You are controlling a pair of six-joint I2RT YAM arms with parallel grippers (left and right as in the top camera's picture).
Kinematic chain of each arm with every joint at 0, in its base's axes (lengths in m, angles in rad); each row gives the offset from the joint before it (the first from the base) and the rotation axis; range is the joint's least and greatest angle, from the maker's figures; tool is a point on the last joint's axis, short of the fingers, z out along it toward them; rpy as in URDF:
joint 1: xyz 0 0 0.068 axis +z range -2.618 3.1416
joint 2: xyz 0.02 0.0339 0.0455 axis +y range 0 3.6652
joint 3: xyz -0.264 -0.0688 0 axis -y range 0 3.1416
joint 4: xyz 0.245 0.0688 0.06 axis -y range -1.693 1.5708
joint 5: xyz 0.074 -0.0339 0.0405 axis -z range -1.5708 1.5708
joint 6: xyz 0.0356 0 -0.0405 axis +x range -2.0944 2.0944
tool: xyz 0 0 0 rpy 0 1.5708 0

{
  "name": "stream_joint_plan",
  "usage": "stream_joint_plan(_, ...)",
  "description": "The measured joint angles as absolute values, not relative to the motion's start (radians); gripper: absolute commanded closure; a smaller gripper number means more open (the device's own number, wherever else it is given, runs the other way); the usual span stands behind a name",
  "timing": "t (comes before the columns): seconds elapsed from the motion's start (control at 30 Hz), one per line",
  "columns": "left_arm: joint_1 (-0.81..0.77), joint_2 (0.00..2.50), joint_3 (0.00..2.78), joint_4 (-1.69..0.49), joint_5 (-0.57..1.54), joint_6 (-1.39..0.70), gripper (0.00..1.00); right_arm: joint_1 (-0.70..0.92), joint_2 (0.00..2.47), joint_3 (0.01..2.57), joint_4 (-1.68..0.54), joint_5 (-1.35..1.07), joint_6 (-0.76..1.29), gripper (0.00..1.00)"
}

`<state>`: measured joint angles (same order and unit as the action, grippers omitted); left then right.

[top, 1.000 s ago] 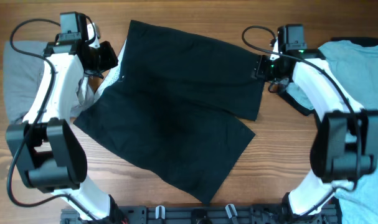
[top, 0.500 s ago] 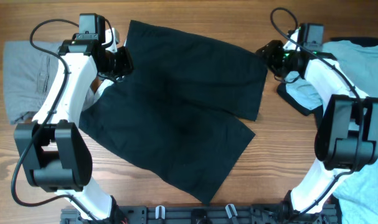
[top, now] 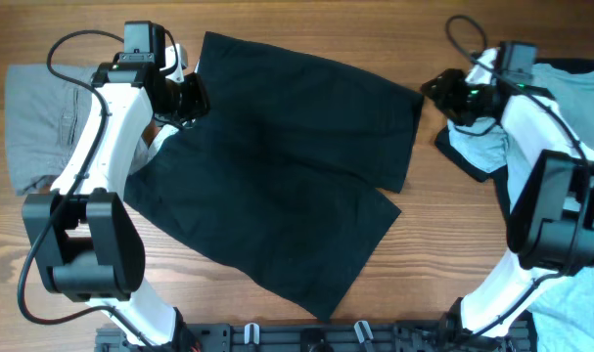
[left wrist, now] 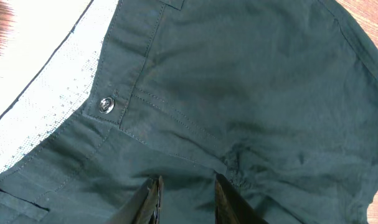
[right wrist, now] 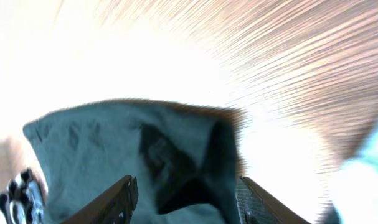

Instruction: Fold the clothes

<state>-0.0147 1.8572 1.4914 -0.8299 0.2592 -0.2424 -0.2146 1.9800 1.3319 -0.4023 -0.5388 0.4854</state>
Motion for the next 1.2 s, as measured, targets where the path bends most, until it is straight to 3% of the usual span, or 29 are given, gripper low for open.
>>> stream_joint_plan(0.13,-0.015,1.857,1.491,-0.830,0.259,-0.242,0.70,-0.211,1.991,1.332,-0.400,-0.539,0.505,0.53)
stream_joint_plan(0.23,-0.015,1.857,1.491,-0.830,0.259,-0.242,0.70,-0.177,2.072,1.332,-0.378,-0.557,0.545,0.41)
stream_joint_plan(0.33,-0.015,1.857,1.491,-0.830,0.259,-0.242,0.69,-0.154,2.106,1.332,-0.332,-0.575,0.566,0.66)
stream_joint_plan(0.4,-0.015,1.857,1.491,-0.831,0.259,-0.242,0.69,-0.139,2.110,1.332,-0.258,-0.580,0.580,0.94)
stream_joint_plan(0.43,-0.015,1.857,1.491,-0.833,0.259,-0.242,0.69,-0.133,2.110,1.332,-0.207,-0.584,0.590,0.96)
stream_joint_plan(0.5,-0.015,1.857,1.491,-0.834,0.259,-0.242,0.69,-0.127,2.110,1.331,-0.106,-0.588,0.636,0.93)
stream_joint_plan(0.57,-0.015,1.857,1.491,-0.834,0.259,-0.242,0.69,-0.131,2.112,1.327,0.004,-0.597,0.676,0.50)
stream_joint_plan(0.63,-0.015,1.857,1.491,-0.835,0.259,-0.242,0.69,-0.146,2.111,1.329,0.082,-0.619,0.715,0.41)
stream_joint_plan(0.73,-0.015,1.857,1.491,-0.835,0.259,-0.242,0.67,-0.184,2.111,1.332,0.014,-0.652,0.727,0.41)
stream_joint_plan(0.93,-0.015,1.857,1.491,-0.835,0.259,-0.242,0.66,-0.208,2.112,1.332,-0.108,-0.654,0.585,0.64)
stream_joint_plan(0.97,-0.015,1.857,1.491,-0.835,0.260,-0.242,0.66,-0.208,2.112,1.332,-0.110,-0.654,0.568,0.62)
stream_joint_plan(1.0,-0.015,1.857,1.491,-0.834,0.260,-0.242,0.66,-0.206,2.112,1.332,-0.111,-0.654,0.558,0.47)
stream_joint_plan(1.03,-0.015,1.857,1.491,-0.835,0.259,-0.242,0.66,-0.204,2.114,1.332,-0.111,-0.650,0.555,0.41)
stream_joint_plan(1.07,-0.015,1.857,1.491,-0.835,0.259,-0.242,0.66,-0.199,2.119,1.332,-0.111,-0.646,0.553,0.42)
stream_joint_plan(1.13,-0.015,1.857,1.491,-0.834,0.259,-0.242,0.66,-0.179,2.142,1.331,-0.080,-0.635,0.565,0.62)
stream_joint_plan(1.2,-0.015,1.857,1.491,-0.834,0.259,-0.242,0.67,-0.151,2.164,1.330,0.008,-0.631,0.605,0.66)
